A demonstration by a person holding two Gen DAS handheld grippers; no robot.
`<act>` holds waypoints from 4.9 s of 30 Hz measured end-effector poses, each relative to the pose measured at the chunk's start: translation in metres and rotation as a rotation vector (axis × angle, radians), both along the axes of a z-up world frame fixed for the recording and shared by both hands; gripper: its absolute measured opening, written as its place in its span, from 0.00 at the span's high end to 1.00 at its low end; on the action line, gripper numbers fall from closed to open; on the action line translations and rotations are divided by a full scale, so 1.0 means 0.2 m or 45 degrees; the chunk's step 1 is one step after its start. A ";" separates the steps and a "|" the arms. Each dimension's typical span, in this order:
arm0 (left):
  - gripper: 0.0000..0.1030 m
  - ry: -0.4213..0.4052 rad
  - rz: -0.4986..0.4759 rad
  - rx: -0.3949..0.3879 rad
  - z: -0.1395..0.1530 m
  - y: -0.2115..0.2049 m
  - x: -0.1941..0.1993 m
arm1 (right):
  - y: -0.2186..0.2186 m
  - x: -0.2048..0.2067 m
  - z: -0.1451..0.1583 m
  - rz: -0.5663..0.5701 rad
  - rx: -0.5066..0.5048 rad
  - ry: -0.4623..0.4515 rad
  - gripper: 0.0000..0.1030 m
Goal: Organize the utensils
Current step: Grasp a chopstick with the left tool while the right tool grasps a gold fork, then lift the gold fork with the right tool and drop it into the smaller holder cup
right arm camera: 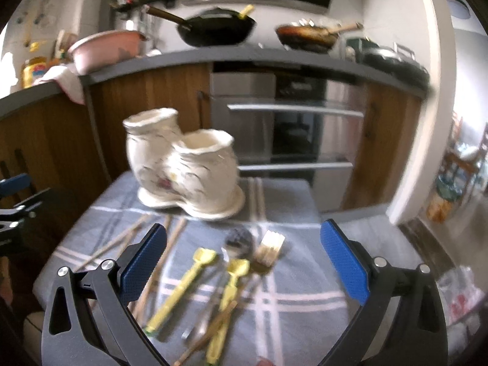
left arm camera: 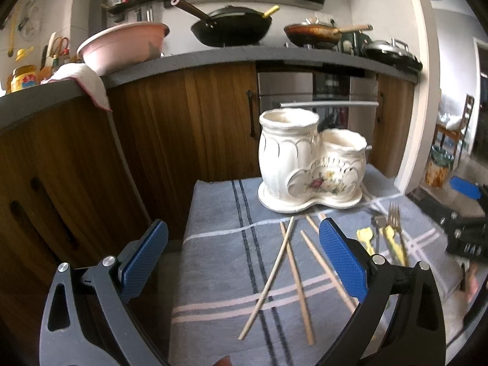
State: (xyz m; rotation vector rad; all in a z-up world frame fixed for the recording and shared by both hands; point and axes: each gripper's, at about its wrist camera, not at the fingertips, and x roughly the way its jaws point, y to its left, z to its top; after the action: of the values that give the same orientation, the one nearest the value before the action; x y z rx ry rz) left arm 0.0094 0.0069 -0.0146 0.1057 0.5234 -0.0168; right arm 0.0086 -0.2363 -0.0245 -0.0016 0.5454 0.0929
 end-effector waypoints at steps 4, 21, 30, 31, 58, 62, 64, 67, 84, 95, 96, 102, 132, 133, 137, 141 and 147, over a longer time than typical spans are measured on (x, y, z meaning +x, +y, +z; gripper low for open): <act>0.05 0.066 -0.034 0.014 -0.04 0.04 0.03 | -0.06 0.03 -0.06 0.008 -0.025 0.080 0.03; 0.34 0.407 -0.180 -0.005 -0.31 0.04 0.27 | -0.09 0.19 -0.24 0.062 0.030 0.406 0.51; 0.44 0.495 -0.303 0.035 -0.36 -0.04 0.29 | -0.05 0.24 -0.26 0.119 0.065 0.528 0.66; 0.45 0.504 -0.306 0.035 -0.37 -0.04 0.29 | -0.05 0.24 -0.27 0.112 0.076 0.537 0.70; 0.96 0.512 -0.346 -0.009 -0.45 -0.10 0.42 | -0.09 0.28 -0.33 0.038 0.326 0.564 0.94; 0.96 0.436 -0.349 -0.047 -0.41 -0.08 0.37 | -0.12 0.24 -0.32 0.059 0.370 0.512 0.94; 0.96 0.392 -0.354 -0.083 -0.39 -0.07 0.34 | -0.14 0.21 -0.30 0.077 0.378 0.467 0.94; 0.96 0.326 -0.348 -0.108 -0.35 -0.05 0.30 | -0.13 0.16 -0.26 0.112 0.371 0.380 0.94; 0.95 -0.008 -0.373 -0.227 -0.04 0.03 0.13 | 0.00 -0.11 0.12 0.337 0.224 -0.255 0.94; 0.95 -0.188 -0.411 -0.332 0.29 0.04 0.31 | 0.08 0.14 0.43 0.357 0.294 -0.402 0.94; 0.96 -0.204 -0.420 -0.342 0.33 0.03 0.35 | 0.08 0.19 0.47 0.354 0.301 -0.392 0.94; 0.96 -0.257 -0.446 -0.413 0.43 0.00 0.53 | 0.05 0.32 0.57 0.337 0.334 -0.388 0.94; 0.95 -0.179 -0.432 -0.342 0.19 -0.14 0.90 | 0.02 0.84 0.19 0.289 0.427 -0.036 0.94; 0.95 -0.173 -0.429 -0.330 0.18 -0.13 0.89 | 0.02 0.85 0.18 0.291 0.418 -0.026 0.94; 0.95 -0.144 -0.408 -0.296 0.16 -0.12 0.87 | 0.02 0.86 0.17 0.283 0.416 -0.008 0.94; 0.90 -0.135 -0.399 -0.275 0.16 -0.10 0.85 | 0.03 0.87 0.17 0.255 0.393 0.002 0.93; 0.34 -0.174 -0.371 -0.256 0.20 -0.09 0.78 | 0.01 0.84 0.18 0.246 0.405 0.006 0.64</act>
State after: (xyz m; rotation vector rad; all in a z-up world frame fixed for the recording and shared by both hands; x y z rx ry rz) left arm 0.1651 -0.0106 0.0246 -0.0142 0.3641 -0.3440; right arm 0.1773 -0.2353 0.0113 0.2563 0.5294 0.3672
